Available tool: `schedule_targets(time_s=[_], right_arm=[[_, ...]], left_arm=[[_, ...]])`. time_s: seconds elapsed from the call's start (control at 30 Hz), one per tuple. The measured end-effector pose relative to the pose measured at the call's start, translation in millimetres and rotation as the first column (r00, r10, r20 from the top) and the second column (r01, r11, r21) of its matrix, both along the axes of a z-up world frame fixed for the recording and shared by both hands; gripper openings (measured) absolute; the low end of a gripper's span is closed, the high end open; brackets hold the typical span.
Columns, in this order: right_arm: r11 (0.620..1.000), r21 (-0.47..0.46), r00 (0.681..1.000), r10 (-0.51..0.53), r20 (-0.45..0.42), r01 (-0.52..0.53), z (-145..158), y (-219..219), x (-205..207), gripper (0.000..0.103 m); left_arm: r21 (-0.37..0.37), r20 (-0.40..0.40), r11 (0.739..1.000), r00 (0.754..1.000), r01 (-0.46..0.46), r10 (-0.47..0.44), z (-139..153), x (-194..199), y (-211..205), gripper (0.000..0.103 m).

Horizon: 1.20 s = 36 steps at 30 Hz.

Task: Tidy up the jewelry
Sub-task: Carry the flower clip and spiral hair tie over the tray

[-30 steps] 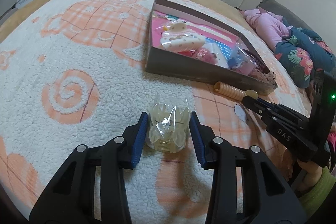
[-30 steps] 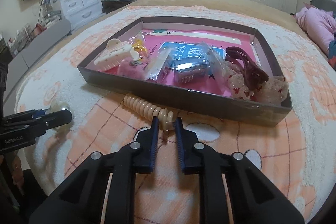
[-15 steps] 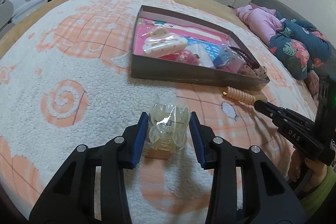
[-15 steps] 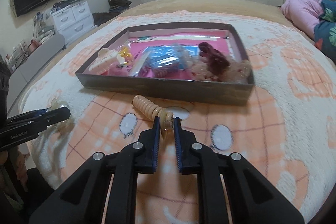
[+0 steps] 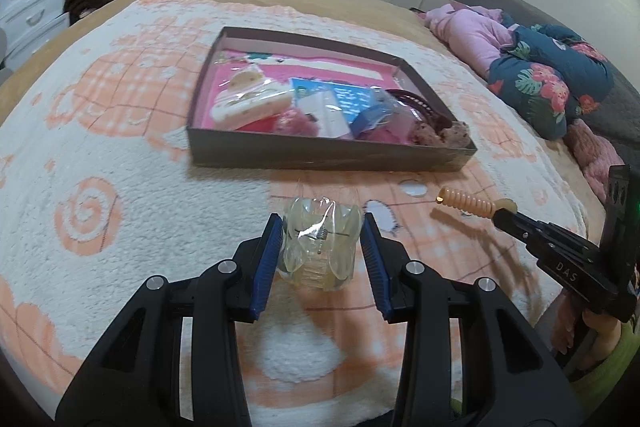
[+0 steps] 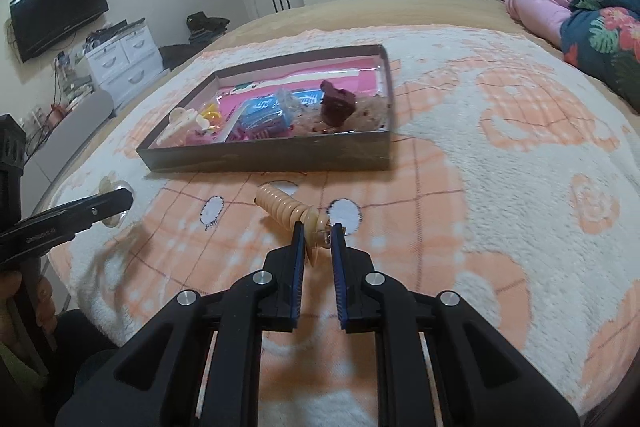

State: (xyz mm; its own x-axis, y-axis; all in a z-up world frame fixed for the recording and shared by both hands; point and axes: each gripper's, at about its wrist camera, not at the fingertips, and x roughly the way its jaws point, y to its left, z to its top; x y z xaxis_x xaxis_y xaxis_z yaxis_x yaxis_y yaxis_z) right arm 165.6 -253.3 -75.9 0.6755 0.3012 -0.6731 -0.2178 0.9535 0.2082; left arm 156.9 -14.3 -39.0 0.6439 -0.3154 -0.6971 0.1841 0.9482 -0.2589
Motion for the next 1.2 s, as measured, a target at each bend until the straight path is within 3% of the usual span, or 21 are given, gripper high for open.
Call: schedule_targets(time_s=[0.73,1.2], right_arm=[[0.998,0.059,0.995,-0.036,0.096,0.03,45,-17,23,0.013],[0.998,0.028,0.993,-0.055,0.1,0.053,39,-7,66,0.013]], left_arm=[[-0.014,0.063,0.998,0.996,0.057,-0.056,29,46,-38,0.032],[-0.052,0.061,0.998,0.998,0.036,-0.033,25,94,-37,0.032]])
